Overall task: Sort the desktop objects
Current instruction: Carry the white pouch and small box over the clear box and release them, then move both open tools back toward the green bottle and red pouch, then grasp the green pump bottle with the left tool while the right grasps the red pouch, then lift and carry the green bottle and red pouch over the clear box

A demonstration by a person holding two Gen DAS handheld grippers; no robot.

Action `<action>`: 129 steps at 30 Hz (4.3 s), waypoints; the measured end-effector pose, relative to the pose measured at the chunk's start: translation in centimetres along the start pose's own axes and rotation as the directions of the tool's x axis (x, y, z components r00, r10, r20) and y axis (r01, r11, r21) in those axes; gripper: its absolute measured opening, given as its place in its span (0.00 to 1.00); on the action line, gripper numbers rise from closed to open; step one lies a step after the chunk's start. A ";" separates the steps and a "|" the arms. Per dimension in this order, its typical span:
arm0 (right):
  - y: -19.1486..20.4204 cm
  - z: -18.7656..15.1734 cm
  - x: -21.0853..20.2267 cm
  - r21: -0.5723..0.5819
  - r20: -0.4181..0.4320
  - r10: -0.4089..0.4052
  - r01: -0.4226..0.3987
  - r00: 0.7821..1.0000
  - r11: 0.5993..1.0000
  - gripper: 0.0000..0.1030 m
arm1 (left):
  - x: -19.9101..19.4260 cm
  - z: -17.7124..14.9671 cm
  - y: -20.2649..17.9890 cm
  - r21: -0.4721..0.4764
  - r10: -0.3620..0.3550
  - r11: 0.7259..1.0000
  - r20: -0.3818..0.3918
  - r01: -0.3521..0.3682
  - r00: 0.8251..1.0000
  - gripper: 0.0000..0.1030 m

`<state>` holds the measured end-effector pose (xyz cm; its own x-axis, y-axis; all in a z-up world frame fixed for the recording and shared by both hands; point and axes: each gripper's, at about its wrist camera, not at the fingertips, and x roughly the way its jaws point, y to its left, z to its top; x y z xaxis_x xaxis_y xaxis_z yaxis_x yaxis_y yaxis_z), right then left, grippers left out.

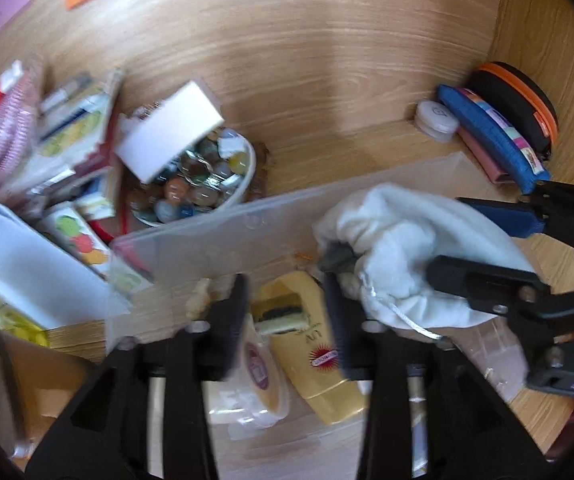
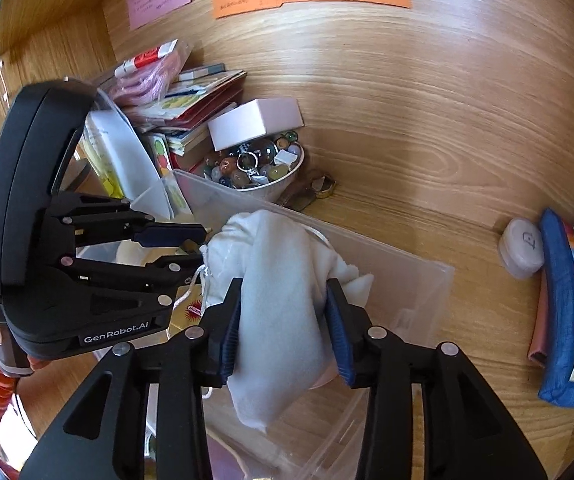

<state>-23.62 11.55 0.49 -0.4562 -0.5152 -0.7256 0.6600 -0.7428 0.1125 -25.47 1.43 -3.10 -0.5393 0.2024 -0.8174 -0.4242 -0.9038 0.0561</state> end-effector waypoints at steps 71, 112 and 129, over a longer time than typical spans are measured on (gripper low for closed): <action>4.1 -13.6 -3.9 -0.032 -0.118 0.042 -0.046 0.992 0.998 0.74 | -3.6 -12.8 -5.7 -0.056 -0.161 0.986 -0.064 0.157 0.985 0.42; 4.8 -12.5 -9.9 -0.035 0.068 -0.011 0.014 0.998 0.999 0.34 | -10.0 -14.6 -1.9 -0.115 -0.107 0.987 0.056 0.113 0.993 0.40; 3.2 -10.5 -13.5 0.004 0.163 -0.050 0.050 0.985 0.999 0.34 | -11.9 -12.5 -0.2 -0.115 -0.066 0.990 0.123 0.080 0.990 0.40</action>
<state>-9.07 20.66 3.51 -0.5798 -0.5404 -0.6098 0.6339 -0.7694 0.0791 -9.82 -5.49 -0.53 -0.5954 0.3061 -0.7428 -0.3795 -0.9221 -0.0757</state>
